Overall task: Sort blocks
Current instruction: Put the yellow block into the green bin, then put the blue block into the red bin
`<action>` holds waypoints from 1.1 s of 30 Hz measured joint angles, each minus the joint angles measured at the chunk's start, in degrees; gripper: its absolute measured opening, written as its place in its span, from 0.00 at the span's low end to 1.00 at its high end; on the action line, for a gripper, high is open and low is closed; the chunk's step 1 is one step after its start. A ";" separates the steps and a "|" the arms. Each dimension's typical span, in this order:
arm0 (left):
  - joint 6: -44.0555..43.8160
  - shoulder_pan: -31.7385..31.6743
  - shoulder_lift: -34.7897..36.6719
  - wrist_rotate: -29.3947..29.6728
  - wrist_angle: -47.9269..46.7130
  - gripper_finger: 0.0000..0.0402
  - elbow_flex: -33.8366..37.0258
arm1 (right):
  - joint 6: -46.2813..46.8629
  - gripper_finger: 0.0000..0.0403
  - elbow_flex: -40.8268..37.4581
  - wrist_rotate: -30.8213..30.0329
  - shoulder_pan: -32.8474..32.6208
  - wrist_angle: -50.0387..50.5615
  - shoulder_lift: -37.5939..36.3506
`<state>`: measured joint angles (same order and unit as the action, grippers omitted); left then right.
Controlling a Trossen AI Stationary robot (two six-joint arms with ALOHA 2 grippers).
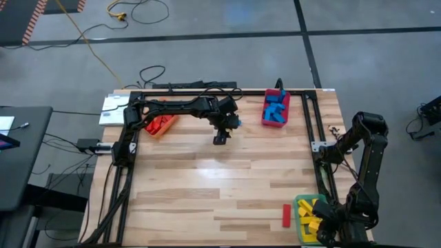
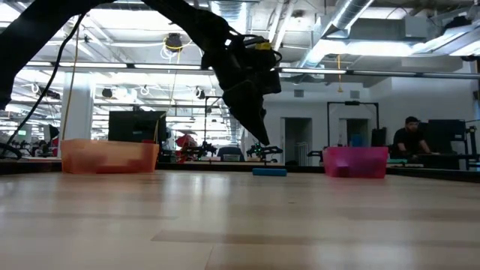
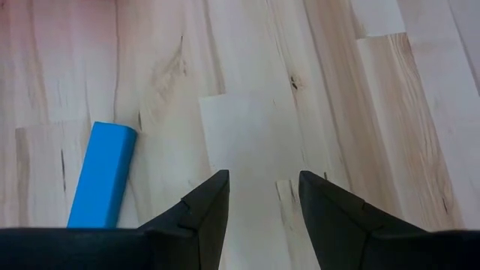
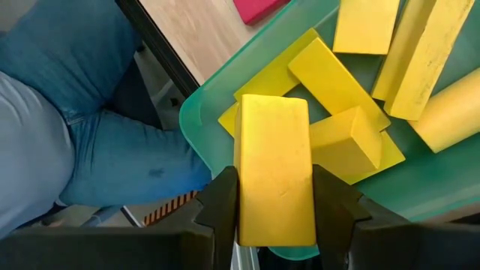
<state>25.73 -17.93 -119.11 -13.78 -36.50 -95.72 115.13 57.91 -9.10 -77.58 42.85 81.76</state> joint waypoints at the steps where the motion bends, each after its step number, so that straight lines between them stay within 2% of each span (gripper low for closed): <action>1: 0.08 0.02 0.00 0.00 -0.12 0.39 0.00 | 0.00 0.37 0.00 0.00 0.00 0.04 0.00; 13: 0.00 0.02 0.00 0.00 -0.23 0.39 0.00 | 0.13 0.55 0.00 -0.24 0.07 0.22 0.04; 33: -0.02 0.35 0.00 0.00 -0.73 0.39 0.00 | 0.11 0.56 0.00 -0.15 0.37 0.33 0.02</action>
<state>25.71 -17.58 -119.11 -13.78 -37.23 -95.72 115.24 57.91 -9.25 -77.21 43.18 81.78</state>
